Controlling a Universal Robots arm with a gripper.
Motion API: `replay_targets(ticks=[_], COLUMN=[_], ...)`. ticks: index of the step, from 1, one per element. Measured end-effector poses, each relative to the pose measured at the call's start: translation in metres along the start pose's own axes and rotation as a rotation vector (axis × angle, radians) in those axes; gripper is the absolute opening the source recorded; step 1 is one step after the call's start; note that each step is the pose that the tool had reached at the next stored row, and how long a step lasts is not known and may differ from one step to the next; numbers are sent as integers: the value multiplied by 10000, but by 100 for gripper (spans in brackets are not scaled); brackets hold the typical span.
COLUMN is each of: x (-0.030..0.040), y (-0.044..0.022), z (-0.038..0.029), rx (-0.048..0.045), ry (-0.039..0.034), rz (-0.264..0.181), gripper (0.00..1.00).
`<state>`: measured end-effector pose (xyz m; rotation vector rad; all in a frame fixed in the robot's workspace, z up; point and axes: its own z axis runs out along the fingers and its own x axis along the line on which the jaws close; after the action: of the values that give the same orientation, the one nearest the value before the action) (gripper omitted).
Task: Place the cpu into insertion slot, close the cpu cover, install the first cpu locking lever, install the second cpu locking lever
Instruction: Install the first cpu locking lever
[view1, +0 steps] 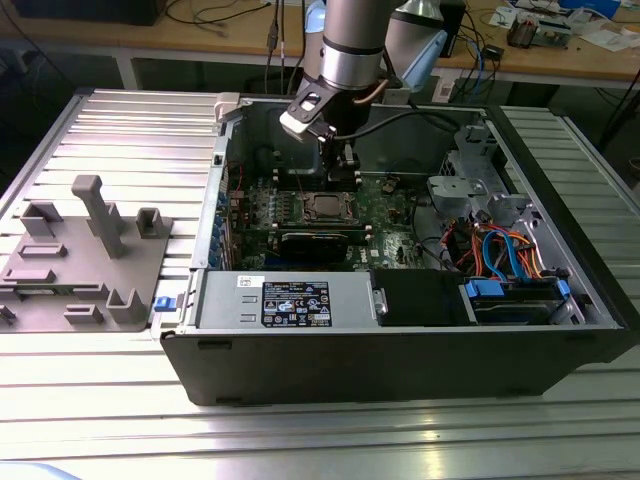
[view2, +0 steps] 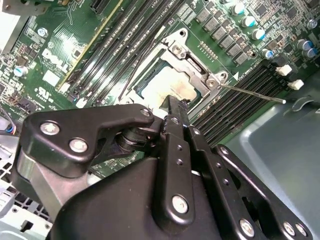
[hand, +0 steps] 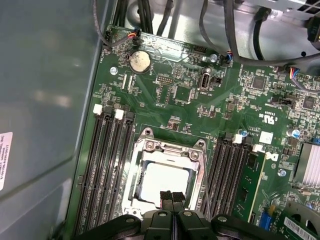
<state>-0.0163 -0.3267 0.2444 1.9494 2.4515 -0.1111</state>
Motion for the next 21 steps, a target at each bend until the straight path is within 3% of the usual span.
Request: replay_targets(ticks=[21], x=[0], y=[0], z=[0], rx=[-45], ry=[-49], rz=[-912], gripper=[11])
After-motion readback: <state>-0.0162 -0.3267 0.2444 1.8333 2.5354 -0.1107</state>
